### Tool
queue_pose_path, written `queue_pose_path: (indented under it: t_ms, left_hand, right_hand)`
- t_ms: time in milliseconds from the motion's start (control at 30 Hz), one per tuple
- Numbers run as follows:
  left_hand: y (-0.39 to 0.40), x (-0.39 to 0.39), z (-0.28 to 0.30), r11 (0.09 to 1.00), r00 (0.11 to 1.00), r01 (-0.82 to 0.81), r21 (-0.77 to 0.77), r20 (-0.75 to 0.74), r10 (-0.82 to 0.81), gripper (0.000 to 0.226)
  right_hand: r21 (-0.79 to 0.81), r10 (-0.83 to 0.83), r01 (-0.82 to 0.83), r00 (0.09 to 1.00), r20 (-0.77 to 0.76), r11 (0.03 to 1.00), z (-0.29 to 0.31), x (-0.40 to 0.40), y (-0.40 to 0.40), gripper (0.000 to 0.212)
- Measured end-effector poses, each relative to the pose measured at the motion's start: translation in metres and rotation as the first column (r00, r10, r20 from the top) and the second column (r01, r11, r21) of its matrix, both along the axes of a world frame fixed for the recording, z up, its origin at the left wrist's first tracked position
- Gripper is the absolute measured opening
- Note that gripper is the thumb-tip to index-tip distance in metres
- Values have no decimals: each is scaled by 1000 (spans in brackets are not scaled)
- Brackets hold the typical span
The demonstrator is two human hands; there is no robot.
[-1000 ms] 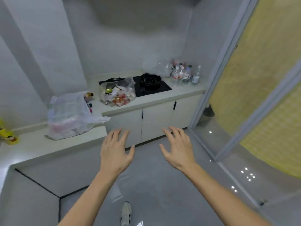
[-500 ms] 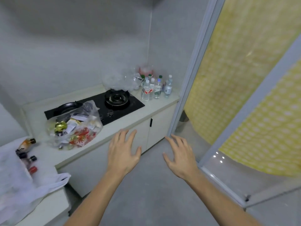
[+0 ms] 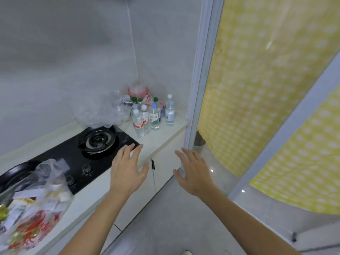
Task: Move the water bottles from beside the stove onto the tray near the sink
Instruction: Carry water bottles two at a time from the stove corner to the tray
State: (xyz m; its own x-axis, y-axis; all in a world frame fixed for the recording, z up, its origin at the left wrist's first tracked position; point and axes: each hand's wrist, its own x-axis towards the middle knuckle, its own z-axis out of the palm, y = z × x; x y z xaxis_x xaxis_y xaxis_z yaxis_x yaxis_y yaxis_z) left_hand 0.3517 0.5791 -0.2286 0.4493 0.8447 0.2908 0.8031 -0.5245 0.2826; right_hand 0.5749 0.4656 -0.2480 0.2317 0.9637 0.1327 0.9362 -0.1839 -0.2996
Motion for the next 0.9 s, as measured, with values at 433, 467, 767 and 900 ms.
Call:
queue_pose_path:
  t_ms: [433,467,767,900]
  left_hand:
    - [191,142,-23,998,1000,-11,-65,15,12,68]
    - [210,152,-27,998,999,-13,-69,29,15,68]
    - [354,227,-47,978,1000,12,-207,22,-7,57]
    - [394,251,-55,957,999,-14,-291,-52,-1,54]
  right_hand:
    - [-44,57,-55,998,39,997,-5,140,215,70]
    - [-46,59,-57,997,44,997,-7,148,235,70]
    - [-144,68,-57,995,68,988,-24,211,397,64]
    - [-196,71,-61,997,44,979,-35,226,452,62]
